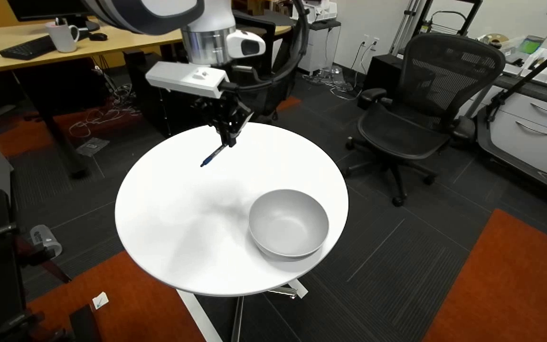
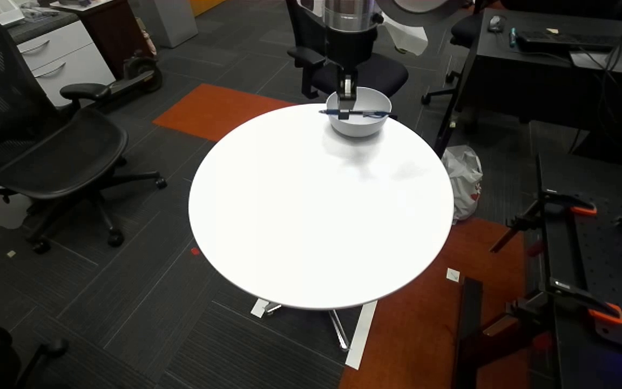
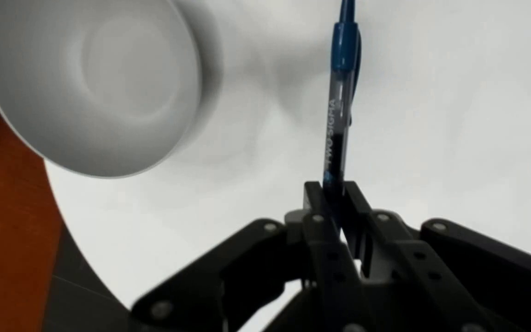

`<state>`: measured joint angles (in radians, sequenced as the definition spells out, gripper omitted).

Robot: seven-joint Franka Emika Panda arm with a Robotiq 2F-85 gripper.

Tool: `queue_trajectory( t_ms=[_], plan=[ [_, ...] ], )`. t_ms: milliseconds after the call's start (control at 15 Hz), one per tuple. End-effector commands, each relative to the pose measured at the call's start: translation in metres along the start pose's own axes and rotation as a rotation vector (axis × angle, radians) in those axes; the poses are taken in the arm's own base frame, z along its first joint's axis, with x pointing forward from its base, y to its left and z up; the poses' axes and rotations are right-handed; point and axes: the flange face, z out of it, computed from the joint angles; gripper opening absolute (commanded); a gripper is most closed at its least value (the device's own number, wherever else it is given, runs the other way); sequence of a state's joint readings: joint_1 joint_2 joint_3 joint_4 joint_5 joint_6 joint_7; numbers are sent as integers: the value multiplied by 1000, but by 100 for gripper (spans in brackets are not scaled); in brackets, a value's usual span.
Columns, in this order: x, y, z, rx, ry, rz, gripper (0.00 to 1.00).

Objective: Put the pen on the table, put it in the bowl then place it back on the table

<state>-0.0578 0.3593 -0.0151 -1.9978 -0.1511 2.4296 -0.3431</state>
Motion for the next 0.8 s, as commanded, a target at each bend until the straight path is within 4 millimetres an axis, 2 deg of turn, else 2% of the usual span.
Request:
queue_trajectory(
  t_ms=[0,133,467,733],
  plan=[
    [-21,-33,9,10,-29,-46,3],
    [-31,-42,24,25,-41,-57,3],
    [-47,-53,60,33,-10,-72,3],
    [-50,-47,78,37,0,-60,3]
  ],
)
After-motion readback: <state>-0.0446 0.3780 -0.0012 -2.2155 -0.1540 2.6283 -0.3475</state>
